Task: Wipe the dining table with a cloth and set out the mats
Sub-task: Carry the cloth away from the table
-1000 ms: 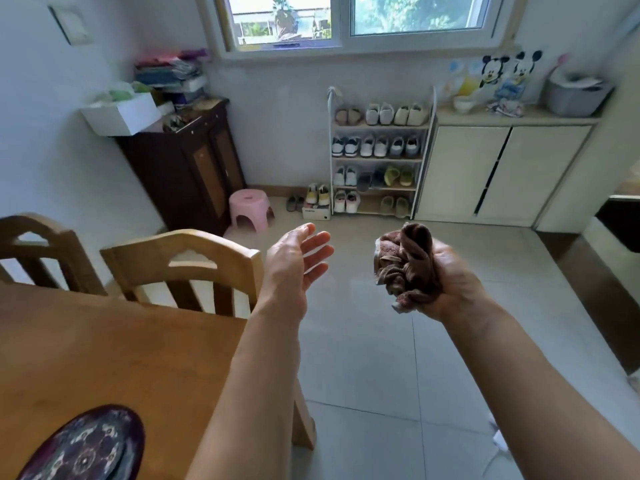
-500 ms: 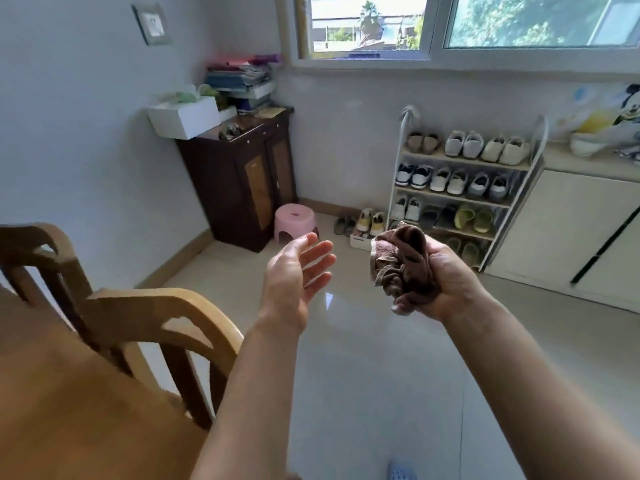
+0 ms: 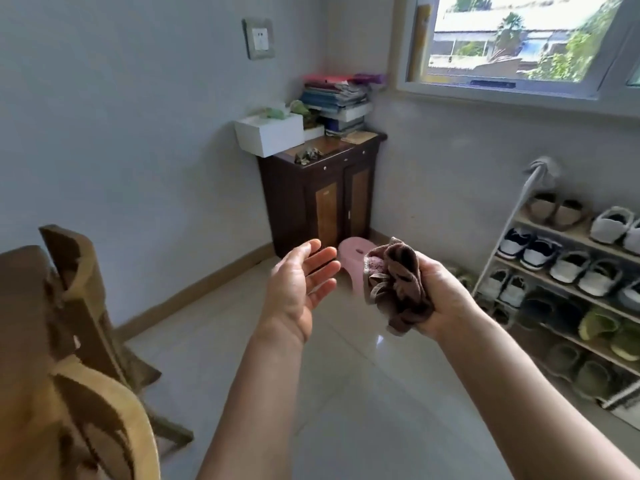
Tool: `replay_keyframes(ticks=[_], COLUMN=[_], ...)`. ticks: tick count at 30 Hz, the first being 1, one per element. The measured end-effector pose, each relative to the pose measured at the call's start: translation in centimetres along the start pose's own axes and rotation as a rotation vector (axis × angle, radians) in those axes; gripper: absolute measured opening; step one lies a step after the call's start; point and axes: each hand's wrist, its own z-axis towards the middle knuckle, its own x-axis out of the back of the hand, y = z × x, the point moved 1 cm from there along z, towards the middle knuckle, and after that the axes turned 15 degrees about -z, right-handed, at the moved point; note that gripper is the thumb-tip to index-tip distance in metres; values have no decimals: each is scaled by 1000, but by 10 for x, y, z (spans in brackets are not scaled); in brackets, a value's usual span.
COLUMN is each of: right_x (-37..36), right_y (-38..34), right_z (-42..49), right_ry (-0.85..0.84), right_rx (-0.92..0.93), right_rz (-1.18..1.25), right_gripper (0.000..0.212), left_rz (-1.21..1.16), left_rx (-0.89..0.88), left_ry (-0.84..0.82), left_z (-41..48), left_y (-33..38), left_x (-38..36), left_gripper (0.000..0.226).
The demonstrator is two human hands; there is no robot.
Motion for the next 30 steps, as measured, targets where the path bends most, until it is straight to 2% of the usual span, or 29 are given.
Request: replay_keyframes(ticks=[10,15,20,30], right_x=[-53,-79,-98,-131], right_y=[-90,-139,-175,-242], right_z=[235,334,412,603], right_ry=[-181,-206,-187,-229], right_rx=[-66,-60,-122,-130], right_rz=[7,-15,85,113], right_gripper=[30,60,48,45], left_rz=[-91,-140,-178,-118], left_rx=[-90,-109,-90,-163], left_ry=[103,114,172,286], left_z=[214,321,407,589], left_y=[63,99,121,144], left_x=[-15,-32,-29,-39], left_gripper=[15,16,18,16])
